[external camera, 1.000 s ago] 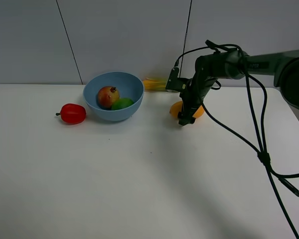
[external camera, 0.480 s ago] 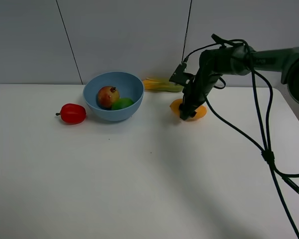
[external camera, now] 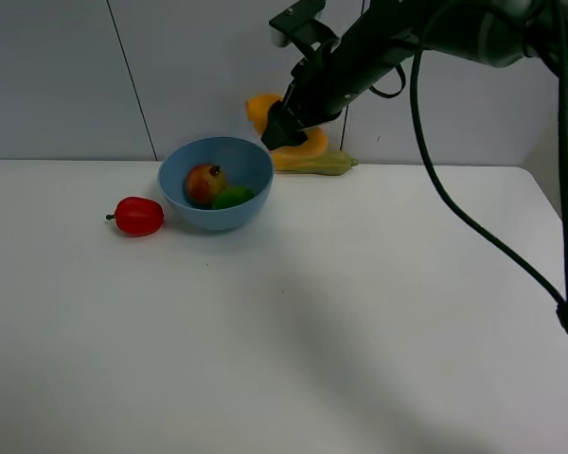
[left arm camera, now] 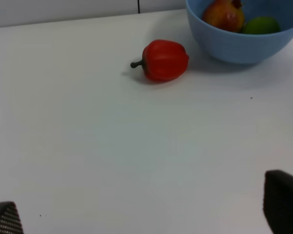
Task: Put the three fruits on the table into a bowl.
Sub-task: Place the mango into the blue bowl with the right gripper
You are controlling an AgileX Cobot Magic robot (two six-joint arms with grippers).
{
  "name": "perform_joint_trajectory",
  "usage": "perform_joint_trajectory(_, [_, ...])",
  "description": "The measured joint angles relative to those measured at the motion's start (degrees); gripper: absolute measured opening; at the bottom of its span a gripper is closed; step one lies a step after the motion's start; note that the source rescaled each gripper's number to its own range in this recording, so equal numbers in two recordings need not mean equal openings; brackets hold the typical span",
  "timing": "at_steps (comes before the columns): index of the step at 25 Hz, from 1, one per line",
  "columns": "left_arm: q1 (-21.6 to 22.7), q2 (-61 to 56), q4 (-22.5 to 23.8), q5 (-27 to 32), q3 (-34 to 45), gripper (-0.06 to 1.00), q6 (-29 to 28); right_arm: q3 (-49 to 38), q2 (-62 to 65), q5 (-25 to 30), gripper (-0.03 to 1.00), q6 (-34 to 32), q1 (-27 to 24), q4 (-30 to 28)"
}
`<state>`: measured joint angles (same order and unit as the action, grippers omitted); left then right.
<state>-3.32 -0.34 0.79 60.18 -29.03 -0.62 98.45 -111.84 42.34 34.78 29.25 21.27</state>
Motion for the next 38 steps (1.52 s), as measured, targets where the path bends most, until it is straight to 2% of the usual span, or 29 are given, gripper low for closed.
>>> perform_joint_trajectory(7, [0.0, 0.0, 0.0, 0.0, 0.0, 1.0, 0.0, 0.28, -8.52, -21.05, 0.01, 0.0, 3.83, 0.35])
perform_joint_trajectory(10, [0.0, 0.0, 0.0, 0.0, 0.0, 1.0, 0.0, 0.28, -13.08, -28.72, 0.01, 0.0, 4.5, 0.35])
perform_joint_trajectory(12, [0.0, 0.0, 0.0, 0.0, 0.0, 1.0, 0.0, 0.54, -15.41, -31.71, 0.01, 0.0, 4.95, 0.35])
perform_joint_trajectory(22, [0.0, 0.0, 0.0, 0.0, 0.0, 1.0, 0.0, 12.03, -22.97, -32.8, 0.01, 0.06, 5.5, 0.35])
perform_joint_trajectory(30, [0.0, 0.0, 0.0, 0.0, 0.0, 1.0, 0.0, 14.73, -24.34, -29.0, 0.02, -0.19, 6.5, 0.35])
perform_joint_trajectory(31, [0.0, 0.0, 0.0, 0.0, 0.0, 1.0, 0.0, 14.73, -24.34, -28.65, 0.12, -0.84, 6.5, 0.35])
perform_joint_trajectory(33, [0.0, 0.0, 0.0, 0.0, 0.0, 1.0, 0.0, 14.75, -24.34, -28.67, 0.59, -2.03, 6.5, 0.35])
perform_joint_trajectory(34, [0.0, 0.0, 0.0, 0.0, 0.0, 1.0, 0.0, 14.8, -24.34, -28.67, 0.76, -2.39, 6.5, 0.35])
perform_joint_trajectory(35, [0.0, 0.0, 0.0, 0.0, 0.0, 1.0, 0.0, 14.8, -24.34, -28.67, 0.86, -2.45, 6.5, 0.35])
perform_joint_trajectory(38, [0.0, 0.0, 0.0, 0.0, 0.0, 1.0, 0.0, 14.8, -24.34, -28.15, 0.97, -2.64, 6.53, 0.35])
